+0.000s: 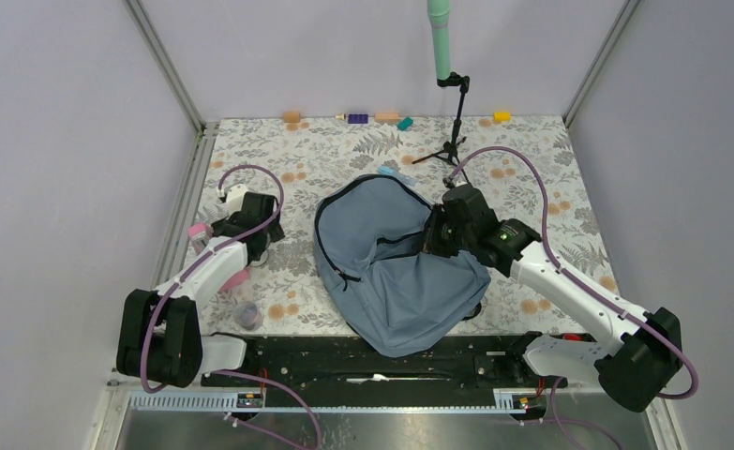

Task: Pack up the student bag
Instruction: Pick up the personal item from the center of the board.

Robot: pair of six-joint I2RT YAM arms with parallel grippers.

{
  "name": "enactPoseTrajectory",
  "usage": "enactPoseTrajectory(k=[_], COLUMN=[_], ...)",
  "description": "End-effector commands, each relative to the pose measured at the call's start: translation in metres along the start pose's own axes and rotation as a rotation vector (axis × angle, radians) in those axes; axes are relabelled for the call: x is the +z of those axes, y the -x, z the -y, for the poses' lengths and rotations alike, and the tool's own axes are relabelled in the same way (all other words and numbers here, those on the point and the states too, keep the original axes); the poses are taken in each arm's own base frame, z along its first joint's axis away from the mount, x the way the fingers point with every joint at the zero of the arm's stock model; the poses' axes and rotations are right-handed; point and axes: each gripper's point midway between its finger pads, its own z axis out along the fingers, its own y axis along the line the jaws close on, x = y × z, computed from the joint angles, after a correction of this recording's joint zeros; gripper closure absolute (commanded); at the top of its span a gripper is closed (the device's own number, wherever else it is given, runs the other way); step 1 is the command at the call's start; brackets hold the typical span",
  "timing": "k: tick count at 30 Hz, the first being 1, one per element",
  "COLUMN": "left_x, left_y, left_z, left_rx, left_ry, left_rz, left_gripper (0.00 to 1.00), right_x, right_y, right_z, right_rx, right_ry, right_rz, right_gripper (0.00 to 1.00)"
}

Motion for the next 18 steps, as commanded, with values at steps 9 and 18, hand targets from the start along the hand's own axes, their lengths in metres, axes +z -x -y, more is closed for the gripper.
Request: enactPoseTrajectory(k=[9, 18], left_x=[0.005, 0.01], left_y=[-0.015, -0.007], left_z=[0.031, 0.018], left_rx=[-0.04, -0.054], left_ry=[-0.152, -0.097], left_rz=[-0.066, -0.056], left_gripper=[0.12, 0.14], right_x=[-0.017, -0.017], right_y=[0.013, 0.012], right_z=[-0.03, -0.03], right_rx=[-0.02, -0.02], right_ry=[0.12, 0.124], right_rz=[0.043, 0.039], right_gripper=[1.0, 1.0])
